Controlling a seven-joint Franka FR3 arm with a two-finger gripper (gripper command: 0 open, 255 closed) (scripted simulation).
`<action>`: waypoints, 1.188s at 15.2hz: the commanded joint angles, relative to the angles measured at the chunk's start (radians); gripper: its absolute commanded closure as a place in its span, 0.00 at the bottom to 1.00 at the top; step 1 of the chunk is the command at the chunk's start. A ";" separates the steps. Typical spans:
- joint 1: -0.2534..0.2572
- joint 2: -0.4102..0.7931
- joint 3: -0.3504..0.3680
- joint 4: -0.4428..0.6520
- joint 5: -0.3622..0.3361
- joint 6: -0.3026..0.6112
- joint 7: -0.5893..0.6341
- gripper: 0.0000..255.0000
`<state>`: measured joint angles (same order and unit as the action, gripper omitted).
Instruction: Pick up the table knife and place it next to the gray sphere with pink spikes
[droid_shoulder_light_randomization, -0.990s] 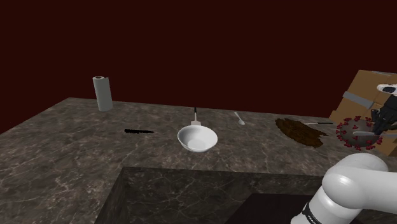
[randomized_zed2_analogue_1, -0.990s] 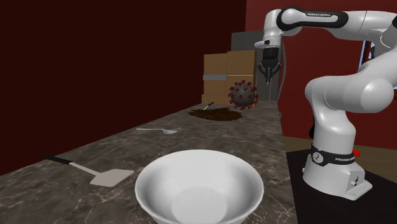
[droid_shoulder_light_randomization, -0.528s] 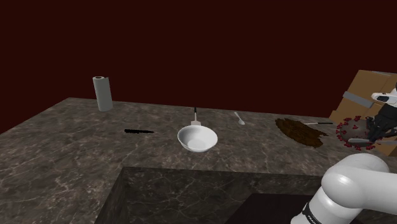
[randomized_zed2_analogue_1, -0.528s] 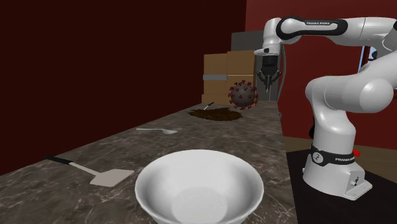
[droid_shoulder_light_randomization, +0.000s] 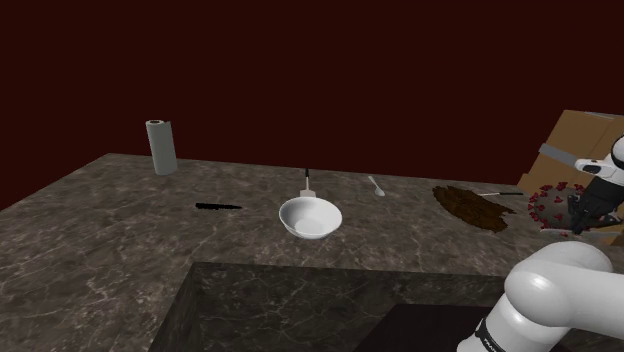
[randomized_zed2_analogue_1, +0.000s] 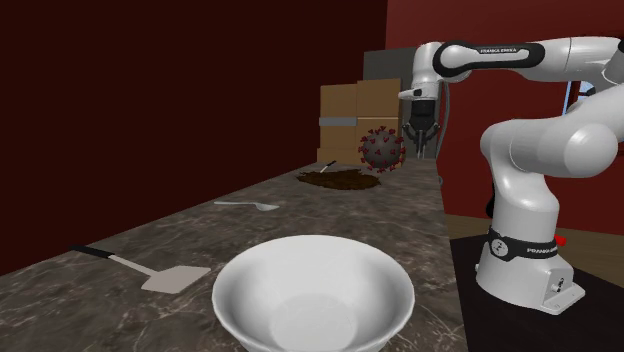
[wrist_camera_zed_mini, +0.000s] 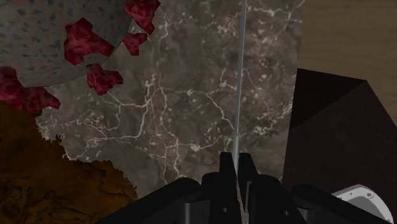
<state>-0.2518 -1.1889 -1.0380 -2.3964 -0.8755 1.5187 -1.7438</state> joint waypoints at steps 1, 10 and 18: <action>-0.005 -0.006 -0.020 -0.021 -0.018 0.019 0.003 1.00; -0.015 -0.022 -0.118 -0.095 -0.103 0.099 0.016 1.00; -0.016 -0.025 -0.167 -0.122 -0.145 0.136 0.022 1.00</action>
<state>-0.2682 -1.2140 -1.2043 -2.5184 -1.0199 1.6538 -1.7216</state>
